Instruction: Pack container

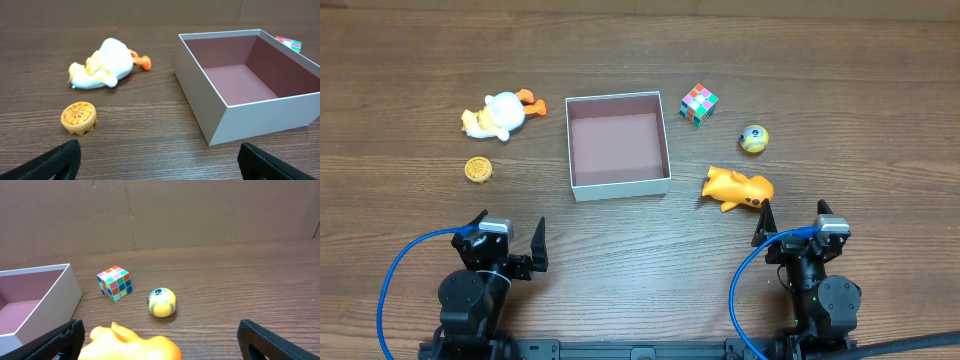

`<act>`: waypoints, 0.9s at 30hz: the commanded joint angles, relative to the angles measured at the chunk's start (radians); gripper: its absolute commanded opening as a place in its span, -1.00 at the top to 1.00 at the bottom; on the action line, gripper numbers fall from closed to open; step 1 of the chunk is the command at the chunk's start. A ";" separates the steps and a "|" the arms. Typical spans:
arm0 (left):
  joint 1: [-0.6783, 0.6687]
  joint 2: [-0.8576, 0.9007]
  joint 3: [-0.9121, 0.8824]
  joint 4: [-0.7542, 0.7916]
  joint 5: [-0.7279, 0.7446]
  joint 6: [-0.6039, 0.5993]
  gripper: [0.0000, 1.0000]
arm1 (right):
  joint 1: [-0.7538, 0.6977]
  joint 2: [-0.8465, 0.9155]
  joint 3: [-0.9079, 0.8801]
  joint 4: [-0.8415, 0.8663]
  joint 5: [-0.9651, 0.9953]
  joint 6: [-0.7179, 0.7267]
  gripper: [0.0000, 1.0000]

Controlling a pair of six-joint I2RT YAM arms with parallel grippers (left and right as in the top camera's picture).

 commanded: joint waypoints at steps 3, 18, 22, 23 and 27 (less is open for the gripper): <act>0.006 -0.009 -0.005 0.004 -0.003 -0.014 -1.00 | 0.000 -0.010 -0.003 0.008 0.005 -0.005 -1.00; 0.006 -0.009 -0.005 0.004 -0.003 -0.014 -1.00 | 0.000 -0.010 0.044 0.053 -0.143 0.047 -1.00; 0.006 -0.009 -0.005 0.004 -0.003 -0.014 -1.00 | 0.000 -0.010 0.145 -0.075 -0.143 0.072 -1.00; 0.006 -0.009 -0.005 0.004 -0.003 -0.014 -1.00 | 0.000 -0.010 0.177 -0.115 -0.144 0.072 -1.00; 0.006 -0.009 -0.005 0.004 -0.003 -0.014 -1.00 | 0.000 0.030 0.325 -0.275 -0.144 0.130 -1.00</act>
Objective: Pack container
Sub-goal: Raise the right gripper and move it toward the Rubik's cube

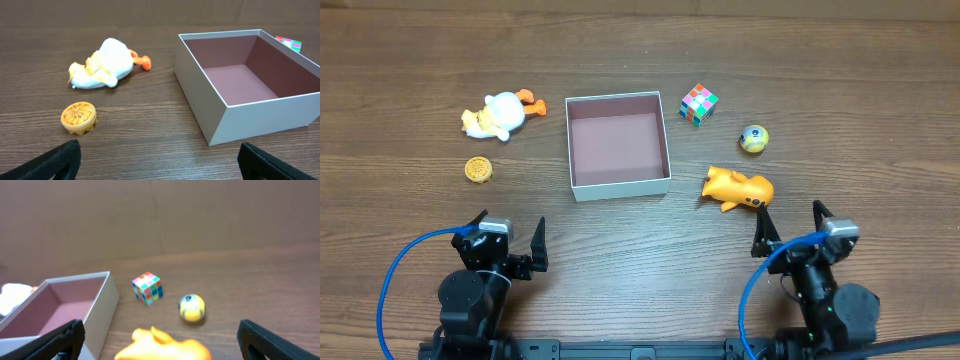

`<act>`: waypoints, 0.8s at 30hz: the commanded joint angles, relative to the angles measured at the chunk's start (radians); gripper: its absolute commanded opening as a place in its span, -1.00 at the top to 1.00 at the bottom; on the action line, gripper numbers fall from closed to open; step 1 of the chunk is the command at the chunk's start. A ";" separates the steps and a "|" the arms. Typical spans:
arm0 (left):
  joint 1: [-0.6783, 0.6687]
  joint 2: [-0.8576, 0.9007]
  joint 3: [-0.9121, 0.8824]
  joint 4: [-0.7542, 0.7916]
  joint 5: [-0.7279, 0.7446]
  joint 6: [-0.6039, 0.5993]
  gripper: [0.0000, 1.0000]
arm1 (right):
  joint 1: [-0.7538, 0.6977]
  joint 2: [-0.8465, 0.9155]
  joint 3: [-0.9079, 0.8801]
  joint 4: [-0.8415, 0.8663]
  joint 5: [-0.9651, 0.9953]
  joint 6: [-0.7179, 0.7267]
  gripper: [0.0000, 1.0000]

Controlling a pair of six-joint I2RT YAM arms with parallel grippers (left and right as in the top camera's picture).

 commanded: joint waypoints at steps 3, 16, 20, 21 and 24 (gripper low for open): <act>0.006 -0.009 -0.005 0.004 -0.003 -0.014 -1.00 | 0.000 0.121 0.245 -0.155 -0.046 0.104 -1.00; 0.006 -0.009 -0.005 0.004 -0.003 -0.014 -1.00 | 0.000 0.914 0.798 -0.489 -0.636 0.149 -1.00; 0.006 -0.009 -0.005 0.004 -0.003 -0.014 -1.00 | 0.000 1.065 0.797 -0.499 -0.706 0.153 -1.00; 0.006 -0.009 -0.005 0.004 -0.003 -0.014 -1.00 | 0.000 1.094 0.797 -0.492 -0.711 0.153 -1.00; 0.006 -0.009 -0.005 0.004 -0.003 -0.014 -1.00 | 0.000 1.188 0.798 -0.484 -0.710 0.149 -1.00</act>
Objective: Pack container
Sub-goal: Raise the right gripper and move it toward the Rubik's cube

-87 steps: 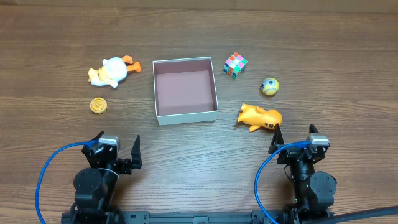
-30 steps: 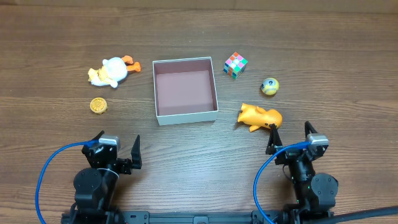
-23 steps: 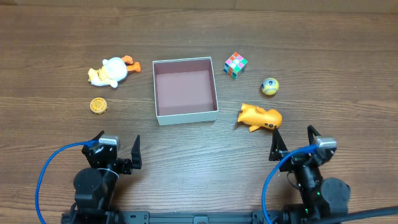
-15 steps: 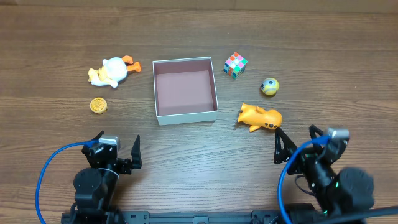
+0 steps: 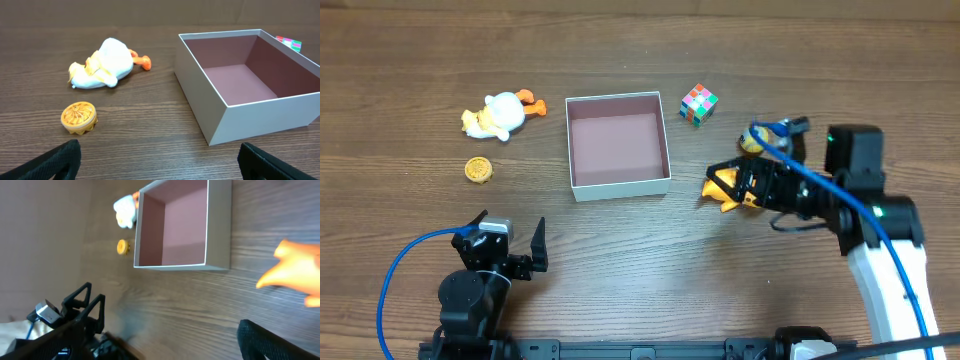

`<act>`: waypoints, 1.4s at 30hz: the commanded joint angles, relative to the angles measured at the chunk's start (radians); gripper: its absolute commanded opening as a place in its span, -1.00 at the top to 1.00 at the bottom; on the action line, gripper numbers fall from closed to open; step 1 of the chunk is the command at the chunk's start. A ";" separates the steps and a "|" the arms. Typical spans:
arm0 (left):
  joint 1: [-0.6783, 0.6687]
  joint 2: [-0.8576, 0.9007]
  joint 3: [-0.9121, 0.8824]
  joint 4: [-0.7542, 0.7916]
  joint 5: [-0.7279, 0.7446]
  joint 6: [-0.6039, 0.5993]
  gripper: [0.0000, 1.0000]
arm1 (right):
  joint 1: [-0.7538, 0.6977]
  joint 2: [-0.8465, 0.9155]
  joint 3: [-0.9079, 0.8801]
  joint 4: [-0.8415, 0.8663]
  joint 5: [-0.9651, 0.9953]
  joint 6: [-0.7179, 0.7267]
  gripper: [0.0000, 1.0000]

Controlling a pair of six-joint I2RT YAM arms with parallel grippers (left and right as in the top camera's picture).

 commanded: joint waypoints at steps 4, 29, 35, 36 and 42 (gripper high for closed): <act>0.006 -0.009 -0.005 0.004 -0.003 -0.014 -1.00 | 0.000 0.075 0.054 -0.099 0.232 -0.045 -0.99; 0.006 -0.009 -0.005 0.004 -0.003 -0.014 -1.00 | 0.079 0.435 0.559 -0.169 0.692 -0.079 -1.00; 0.006 -0.009 -0.005 0.004 -0.003 -0.014 -1.00 | 0.079 0.516 0.694 -0.209 0.715 -0.071 -1.00; 0.006 -0.009 -0.005 0.004 -0.003 -0.014 -1.00 | 0.079 0.544 0.708 -0.224 0.715 -0.073 -1.00; 0.006 -0.009 -0.005 0.004 -0.003 -0.014 -1.00 | 0.079 0.701 0.723 -0.272 0.714 -0.110 -1.00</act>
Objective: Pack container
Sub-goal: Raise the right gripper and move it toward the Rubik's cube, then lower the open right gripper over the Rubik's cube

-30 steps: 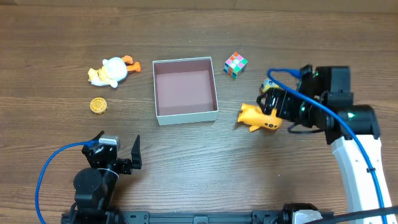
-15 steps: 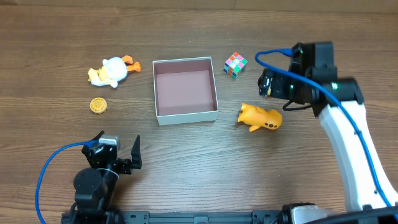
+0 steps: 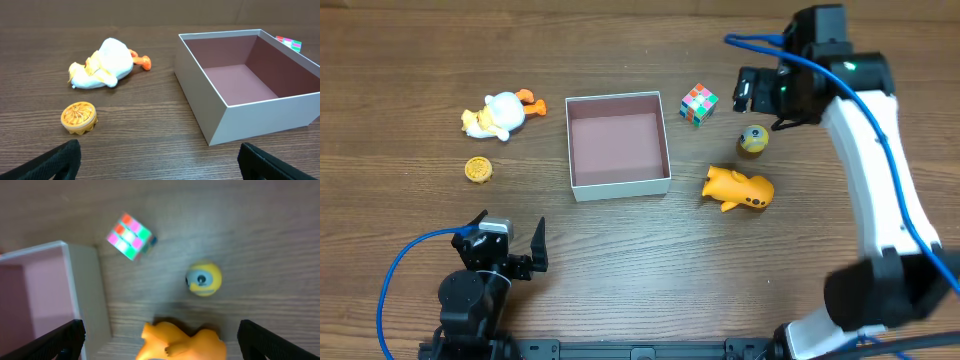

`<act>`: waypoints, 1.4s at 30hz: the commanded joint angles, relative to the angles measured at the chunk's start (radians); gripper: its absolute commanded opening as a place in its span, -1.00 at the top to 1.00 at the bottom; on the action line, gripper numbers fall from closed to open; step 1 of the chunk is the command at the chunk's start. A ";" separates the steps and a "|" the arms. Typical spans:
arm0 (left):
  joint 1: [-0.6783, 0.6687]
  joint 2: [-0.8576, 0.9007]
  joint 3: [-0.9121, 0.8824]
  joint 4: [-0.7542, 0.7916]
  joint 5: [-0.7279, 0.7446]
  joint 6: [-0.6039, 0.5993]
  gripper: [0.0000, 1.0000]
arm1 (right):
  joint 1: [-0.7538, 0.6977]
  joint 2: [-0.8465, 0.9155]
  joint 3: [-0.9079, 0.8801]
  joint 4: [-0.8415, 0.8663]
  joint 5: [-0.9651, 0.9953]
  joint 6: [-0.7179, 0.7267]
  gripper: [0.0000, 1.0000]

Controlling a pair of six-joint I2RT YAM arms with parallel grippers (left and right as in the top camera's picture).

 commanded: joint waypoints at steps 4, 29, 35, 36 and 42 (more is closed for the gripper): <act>0.006 -0.009 -0.005 0.004 -0.003 -0.014 -1.00 | 0.006 0.120 0.019 0.017 -0.021 -0.027 -1.00; 0.006 -0.009 -0.005 0.004 -0.003 -0.014 -1.00 | 0.231 0.328 0.023 0.343 0.281 0.702 -1.00; 0.006 -0.009 -0.005 0.004 -0.003 -0.014 -1.00 | 0.207 0.366 0.023 0.399 0.311 0.708 -1.00; 0.006 -0.009 -0.005 0.004 -0.003 -0.014 -1.00 | 0.206 0.381 0.023 0.403 0.307 0.708 -1.00; 0.006 -0.009 -0.005 0.004 -0.003 -0.014 -1.00 | 0.206 0.449 0.023 0.412 0.267 0.708 -1.00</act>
